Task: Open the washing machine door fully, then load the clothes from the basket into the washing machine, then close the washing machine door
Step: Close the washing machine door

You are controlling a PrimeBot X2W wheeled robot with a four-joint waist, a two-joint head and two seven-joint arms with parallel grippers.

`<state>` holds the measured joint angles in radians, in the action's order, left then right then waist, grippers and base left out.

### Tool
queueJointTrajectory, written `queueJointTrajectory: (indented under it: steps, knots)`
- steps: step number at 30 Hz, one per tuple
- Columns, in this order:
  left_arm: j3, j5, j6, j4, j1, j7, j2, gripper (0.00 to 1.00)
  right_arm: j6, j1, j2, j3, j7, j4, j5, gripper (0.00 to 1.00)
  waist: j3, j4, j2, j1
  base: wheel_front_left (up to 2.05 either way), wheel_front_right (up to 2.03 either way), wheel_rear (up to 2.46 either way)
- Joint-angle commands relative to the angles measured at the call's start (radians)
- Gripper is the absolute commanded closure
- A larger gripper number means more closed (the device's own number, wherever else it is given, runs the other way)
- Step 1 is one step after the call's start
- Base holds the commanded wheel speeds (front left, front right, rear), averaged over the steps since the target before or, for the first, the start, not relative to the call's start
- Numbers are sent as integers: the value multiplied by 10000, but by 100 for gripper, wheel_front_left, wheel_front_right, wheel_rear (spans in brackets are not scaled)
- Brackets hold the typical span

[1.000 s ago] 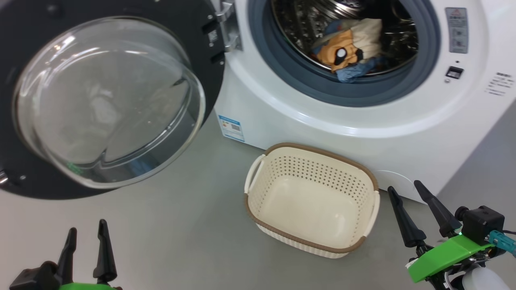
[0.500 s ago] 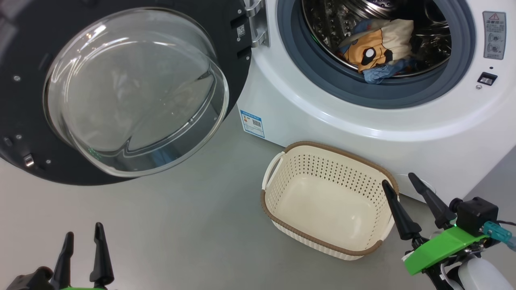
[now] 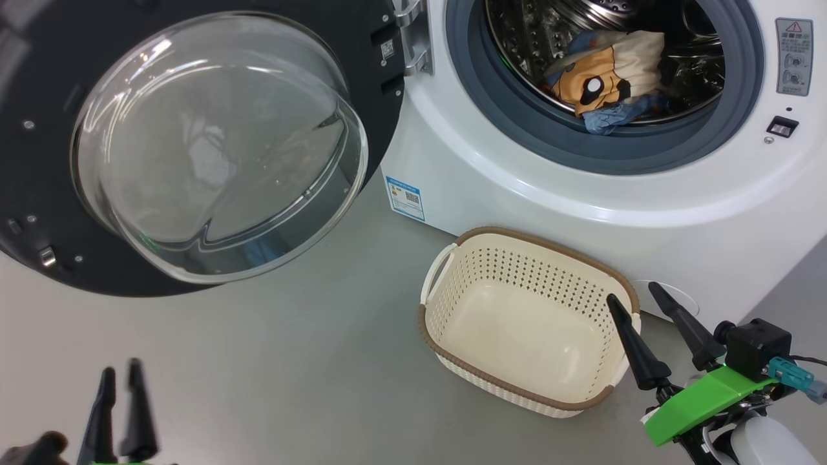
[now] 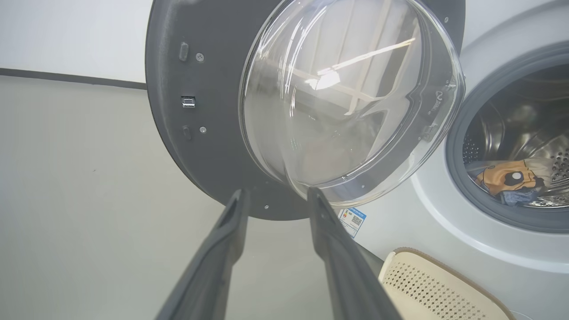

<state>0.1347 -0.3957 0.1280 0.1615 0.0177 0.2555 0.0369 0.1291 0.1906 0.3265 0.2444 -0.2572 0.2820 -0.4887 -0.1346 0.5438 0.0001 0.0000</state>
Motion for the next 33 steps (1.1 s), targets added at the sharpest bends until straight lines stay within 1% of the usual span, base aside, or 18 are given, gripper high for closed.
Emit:
queueJointTrajectory:
  steps: [1, 4, 8, 10, 12, 13, 14, 18, 21, 25, 29, 30, 33]
  knots:
    - [417, -155, -18, -369, -130, 63, 134, 100, 16, 323, 137, 191, -46, -196, -113, 0, 10, -3, -1, 0, 0, 0, 0]
    - [678, -404, -1, -809, -219, 63, 134, 100, 16, 279, 117, 142, -46, -203, -112, 0, 36, -8, -1, 0, 0, 0, 0]
    - [1476, -776, 19, -1794, -450, 63, 134, 100, 16, 128, 83, 9, -46, -253, -94, 0, 53, -20, -1, 0, 0, 0, 0]
    - [1859, -1166, 22, -2379, -616, 63, 139, 100, 16, 27, 62, -79, -46, -282, -80, 0, 69, -31, -1, 0, 0, 0, 0]
    - [2243, -1697, 23, -2819, -804, 63, 311, 100, 16, -74, 37, -164, -46, -322, -60, 0, 76, -40, -1, 0, 0, 0, 0]
    - [2387, -2004, 23, -2940, -920, 63, 486, 100, 16, -117, 26, -201, -46, -346, -49, 0, 68, -44, -1, 0, 0, 0, 0]
    - [2597, -2625, 24, -2967, -1221, 63, 986, 100, 16, -190, 11, -257, -46, -387, -25, 0, 53, -52, -1, 0, 0, 0, 0]
    - [2788, -4005, 25, -2452, -2180, 63, 2285, 100, 16, -284, -15, -335, -46, -449, 14, 0, 16, -71, -1, 0, 0, 0, 0]
    - [2844, -4771, 25, -1685, -3016, 63, 3294, 100, 16, -324, -29, -359, -46, -493, 34, 0, -17, -122, -1, 0, 0, 0, 0]
    - [2885, -6250, 26, -133, -4283, 44, 4352, 100, 16, -336, -15, -354, -46, -550, 67, 0, -120, -213, -1, 0, 0, 0, 0]
    - [2622, -7446, 26, 1680, -5538, -342, 5403, 100, 16, -260, 81, -356, -46, -572, 102, 0, -359, -308, -1, 0, 0, 0, 0]
    - [2622, -7446, 26, 1680, -5538, -342, 5403, 100, 16, -260, 81, -356, -46, -572, 102, 0, -359, -308, -1, 0, 0, 0, 0]
    - [2244, -8153, 26, 2934, -6407, -853, 5965, 100, 16, -151, 160, -331, -46, -571, 125, 0, -557, -384, -1, 0, 0, 0, 0]
